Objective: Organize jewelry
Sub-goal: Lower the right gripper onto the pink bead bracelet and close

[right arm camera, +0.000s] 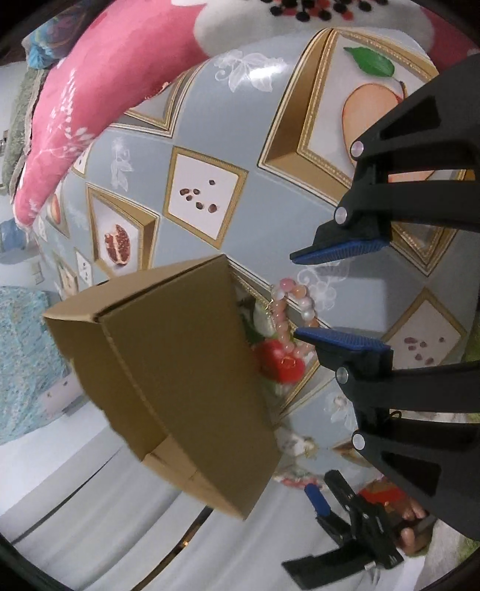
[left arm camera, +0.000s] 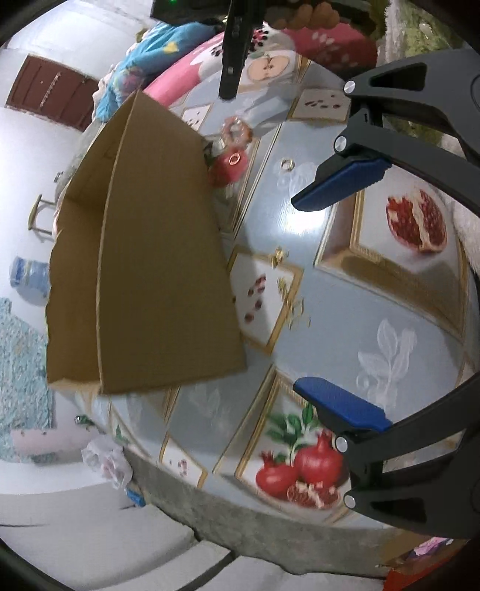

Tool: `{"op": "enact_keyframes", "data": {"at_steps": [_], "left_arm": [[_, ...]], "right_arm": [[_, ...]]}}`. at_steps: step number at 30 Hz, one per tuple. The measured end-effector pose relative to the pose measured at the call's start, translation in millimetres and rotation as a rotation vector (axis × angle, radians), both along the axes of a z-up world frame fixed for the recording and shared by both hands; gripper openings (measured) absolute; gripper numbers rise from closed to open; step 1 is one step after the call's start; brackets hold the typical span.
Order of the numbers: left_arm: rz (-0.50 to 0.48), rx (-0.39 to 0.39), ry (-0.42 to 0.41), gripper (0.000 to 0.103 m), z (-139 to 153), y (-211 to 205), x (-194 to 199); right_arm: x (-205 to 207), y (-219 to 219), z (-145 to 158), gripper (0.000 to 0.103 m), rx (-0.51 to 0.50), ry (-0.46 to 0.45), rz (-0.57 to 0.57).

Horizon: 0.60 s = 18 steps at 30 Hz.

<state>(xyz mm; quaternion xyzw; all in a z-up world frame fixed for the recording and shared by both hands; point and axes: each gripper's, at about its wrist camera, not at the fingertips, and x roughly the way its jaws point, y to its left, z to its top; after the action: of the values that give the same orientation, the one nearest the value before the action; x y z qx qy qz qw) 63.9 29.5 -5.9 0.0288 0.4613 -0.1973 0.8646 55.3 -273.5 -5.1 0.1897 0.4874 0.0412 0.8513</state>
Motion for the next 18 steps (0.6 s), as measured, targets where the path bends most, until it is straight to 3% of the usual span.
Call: {"op": "enact_keyframes", "data": {"at_steps": [7, 10, 13, 18], "left_arm": [[-0.073, 0.083, -0.085, 0.087, 2, -29, -15], [-0.109, 0.079, -0.086, 0.087, 0, -41, -20], [-0.137, 0.076, -0.084, 0.087, -2, -49, -23], [-0.172, 0.067, -0.084, 0.087, -5, -58, -29]], "right_arm": [[15, 21, -4, 0.024, -0.141, 0.009, 0.02], [20, 27, -11, 0.018, -0.185, 0.032, 0.028], [22, 27, -16, 0.01, -0.185, 0.045, 0.028], [19, 28, -8, 0.01, -0.146, 0.025, 0.029]]}}
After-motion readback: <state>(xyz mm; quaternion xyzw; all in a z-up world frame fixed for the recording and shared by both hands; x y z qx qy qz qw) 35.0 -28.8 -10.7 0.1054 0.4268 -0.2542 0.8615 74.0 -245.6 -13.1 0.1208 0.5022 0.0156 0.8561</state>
